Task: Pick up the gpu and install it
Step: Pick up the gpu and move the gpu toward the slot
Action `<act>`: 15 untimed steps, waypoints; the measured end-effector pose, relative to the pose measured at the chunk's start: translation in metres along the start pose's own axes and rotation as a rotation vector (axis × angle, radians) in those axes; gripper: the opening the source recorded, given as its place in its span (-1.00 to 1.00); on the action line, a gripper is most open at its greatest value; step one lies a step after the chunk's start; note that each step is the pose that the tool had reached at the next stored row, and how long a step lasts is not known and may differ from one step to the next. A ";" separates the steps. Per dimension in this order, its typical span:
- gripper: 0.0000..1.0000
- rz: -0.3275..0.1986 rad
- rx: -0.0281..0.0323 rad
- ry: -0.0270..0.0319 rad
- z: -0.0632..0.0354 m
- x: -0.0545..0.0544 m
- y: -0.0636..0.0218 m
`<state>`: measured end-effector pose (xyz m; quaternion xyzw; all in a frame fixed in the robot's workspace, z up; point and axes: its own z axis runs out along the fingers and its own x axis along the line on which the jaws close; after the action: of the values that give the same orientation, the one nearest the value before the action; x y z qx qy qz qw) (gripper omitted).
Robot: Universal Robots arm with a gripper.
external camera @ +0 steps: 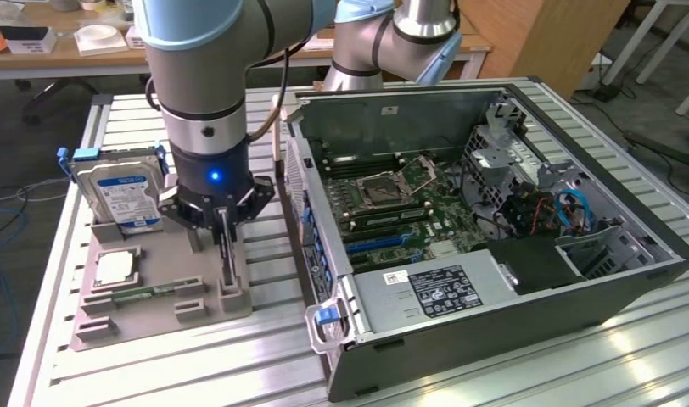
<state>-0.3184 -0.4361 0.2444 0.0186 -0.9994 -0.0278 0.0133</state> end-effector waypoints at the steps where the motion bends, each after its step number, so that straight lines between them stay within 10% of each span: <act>1: -0.47 0.000 0.0000 0.0000 -0.0003 0.000 0.0000; 15: -0.47 0.000 0.0000 0.0000 -0.0109 0.000 0.0006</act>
<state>-0.3184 -0.4361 0.2553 0.0187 -0.9994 -0.0278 0.0133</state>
